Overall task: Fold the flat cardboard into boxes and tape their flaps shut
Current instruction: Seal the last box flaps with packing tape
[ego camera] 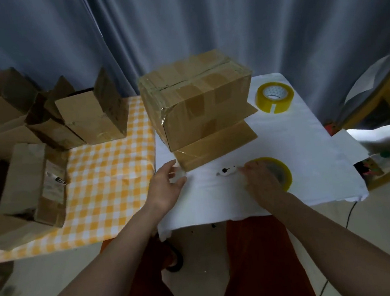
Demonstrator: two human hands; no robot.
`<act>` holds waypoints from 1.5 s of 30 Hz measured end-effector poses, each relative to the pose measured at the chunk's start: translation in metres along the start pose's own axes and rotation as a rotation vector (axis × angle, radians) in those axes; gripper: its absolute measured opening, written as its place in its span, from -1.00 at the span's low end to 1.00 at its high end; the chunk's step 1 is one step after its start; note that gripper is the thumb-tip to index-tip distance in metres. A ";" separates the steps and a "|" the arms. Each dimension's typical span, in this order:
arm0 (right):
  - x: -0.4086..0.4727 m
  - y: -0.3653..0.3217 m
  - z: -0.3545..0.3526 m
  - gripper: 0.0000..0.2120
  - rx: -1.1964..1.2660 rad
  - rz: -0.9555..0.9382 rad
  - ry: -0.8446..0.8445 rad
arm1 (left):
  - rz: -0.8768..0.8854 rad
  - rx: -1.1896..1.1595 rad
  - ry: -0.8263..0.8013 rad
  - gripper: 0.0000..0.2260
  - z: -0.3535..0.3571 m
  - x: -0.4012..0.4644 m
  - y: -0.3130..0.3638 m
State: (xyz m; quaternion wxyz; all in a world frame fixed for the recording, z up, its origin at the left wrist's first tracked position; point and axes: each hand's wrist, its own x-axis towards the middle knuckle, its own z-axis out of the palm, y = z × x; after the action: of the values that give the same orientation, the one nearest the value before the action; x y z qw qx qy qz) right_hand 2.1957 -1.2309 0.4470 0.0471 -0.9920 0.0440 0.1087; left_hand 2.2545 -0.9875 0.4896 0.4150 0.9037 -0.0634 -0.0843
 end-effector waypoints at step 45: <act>0.183 -0.123 -0.105 -0.38 0.155 -0.391 0.524 | 0.050 -0.342 0.301 -0.35 -0.037 0.203 0.016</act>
State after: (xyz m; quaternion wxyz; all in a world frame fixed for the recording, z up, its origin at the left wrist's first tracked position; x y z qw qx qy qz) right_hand 2.4082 -1.1334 0.5190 0.1295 -0.9693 -0.1284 -0.1650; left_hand 2.4595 -1.0078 0.5052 0.5691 0.8206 -0.0077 0.0522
